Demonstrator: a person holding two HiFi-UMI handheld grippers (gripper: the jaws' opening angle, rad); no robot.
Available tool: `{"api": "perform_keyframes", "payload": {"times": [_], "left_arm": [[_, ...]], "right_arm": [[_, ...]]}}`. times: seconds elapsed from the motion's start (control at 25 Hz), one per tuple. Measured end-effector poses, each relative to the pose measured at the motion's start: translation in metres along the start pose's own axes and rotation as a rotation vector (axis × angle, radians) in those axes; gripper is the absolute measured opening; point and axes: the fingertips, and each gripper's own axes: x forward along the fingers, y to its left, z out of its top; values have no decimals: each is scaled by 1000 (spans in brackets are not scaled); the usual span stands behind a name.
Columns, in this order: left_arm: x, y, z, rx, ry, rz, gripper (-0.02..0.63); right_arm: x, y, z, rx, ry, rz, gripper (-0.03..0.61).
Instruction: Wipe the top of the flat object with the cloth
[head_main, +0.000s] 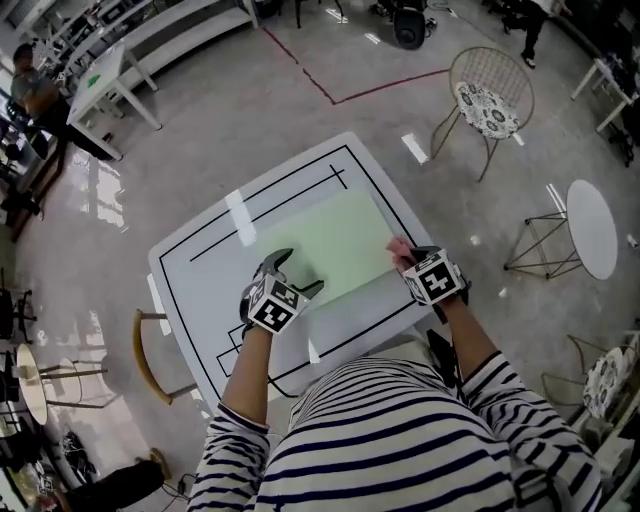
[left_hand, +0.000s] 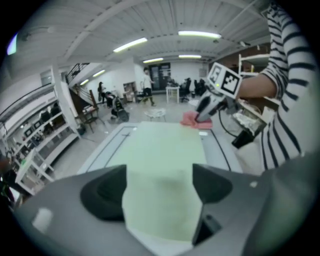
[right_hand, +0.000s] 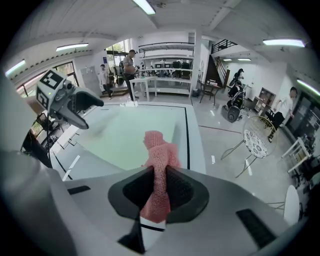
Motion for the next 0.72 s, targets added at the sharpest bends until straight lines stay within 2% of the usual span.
{"api": "perform_keyframes", "payload": {"times": [0.12,0.24,0.36,0.52,0.72], "left_arm": [[24,22,20,75,46,-25,397],[51,33,27,104,102,-63,396],[71,34,34,114,138,-94,396],[88,27,50,131,147,-116,394],[104,24,49,161,205,-147,394]], "right_arm": [[-3,-11,-9,25,4,-11,52],[4,-30,-5,34,0,-22,52],[15,-51,19,13,-25,-21,52],[34,-75,62,-43,-61,-11,52],[73,-98,109,-121,-76,-7,52]]}}
